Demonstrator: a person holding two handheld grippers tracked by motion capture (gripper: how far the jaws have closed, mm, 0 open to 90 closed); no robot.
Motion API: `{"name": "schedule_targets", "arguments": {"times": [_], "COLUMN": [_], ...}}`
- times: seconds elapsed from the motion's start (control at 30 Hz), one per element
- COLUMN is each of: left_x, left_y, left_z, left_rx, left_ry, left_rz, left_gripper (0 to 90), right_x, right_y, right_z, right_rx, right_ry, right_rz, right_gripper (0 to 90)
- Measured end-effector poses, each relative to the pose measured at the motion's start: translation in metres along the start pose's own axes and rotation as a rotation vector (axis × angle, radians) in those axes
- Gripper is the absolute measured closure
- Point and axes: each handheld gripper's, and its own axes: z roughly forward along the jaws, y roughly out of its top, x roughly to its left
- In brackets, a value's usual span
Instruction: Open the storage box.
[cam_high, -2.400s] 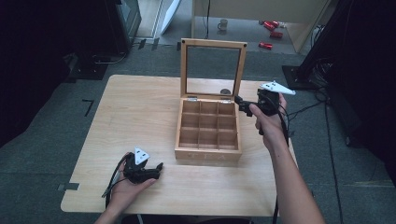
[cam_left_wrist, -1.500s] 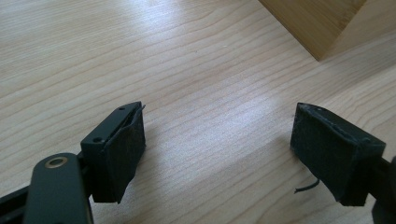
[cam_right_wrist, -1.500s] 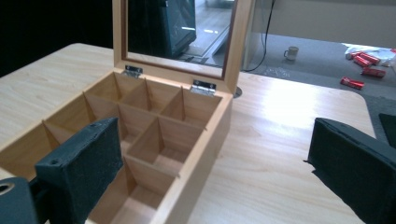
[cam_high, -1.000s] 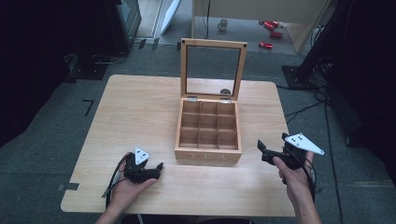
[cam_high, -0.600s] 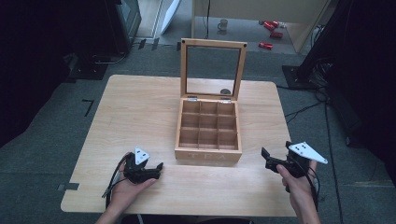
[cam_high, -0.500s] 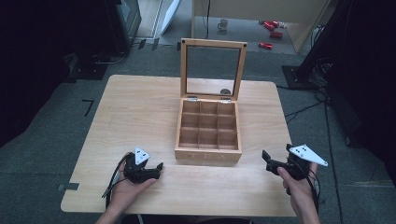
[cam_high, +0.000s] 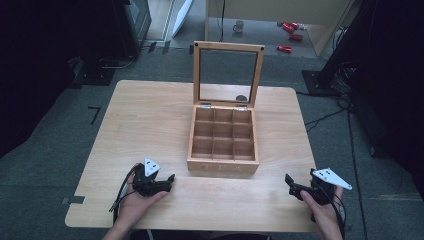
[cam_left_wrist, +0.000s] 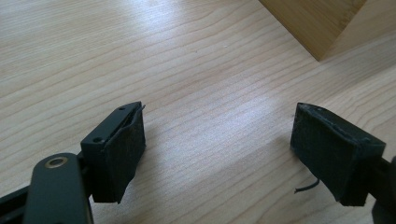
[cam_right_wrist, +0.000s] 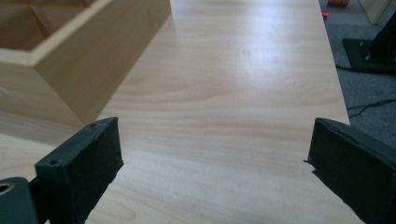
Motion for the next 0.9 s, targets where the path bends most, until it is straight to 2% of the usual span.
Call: {"name": "schedule_targets", "arguments": {"times": [0.3, 0.53, 0.67, 0.83, 0.9], "left_x": [0.0, 0.0, 0.0, 0.0, 0.0], "left_y": [0.0, 0.0, 0.0, 0.0, 0.0], "left_z": [0.0, 0.0, 0.0, 0.0, 0.0], "left_rx": [0.001, 0.001, 0.001, 0.0, 0.0], "left_ry": [0.001, 0.001, 0.001, 0.002, 0.001], "left_rz": [-0.001, -0.002, -0.001, -0.002, -0.001], "left_gripper": [18.4, 18.4, 18.4, 18.4, 18.4], "right_x": [-0.004, -0.005, -0.003, 0.002, 0.003], "right_y": [-0.022, -0.033, -0.034, -0.034, -0.034], "right_z": [0.007, 0.015, 0.016, 0.019, 0.02], "right_rx": [0.077, 0.149, 0.161, 0.184, 0.191], "right_ry": [-0.002, -0.032, -0.049, -0.087, -0.089], "right_rz": [0.029, 0.043, 0.031, -0.026, -0.032], "right_gripper": [2.4, 2.4, 2.4, 1.8, 0.5]}}
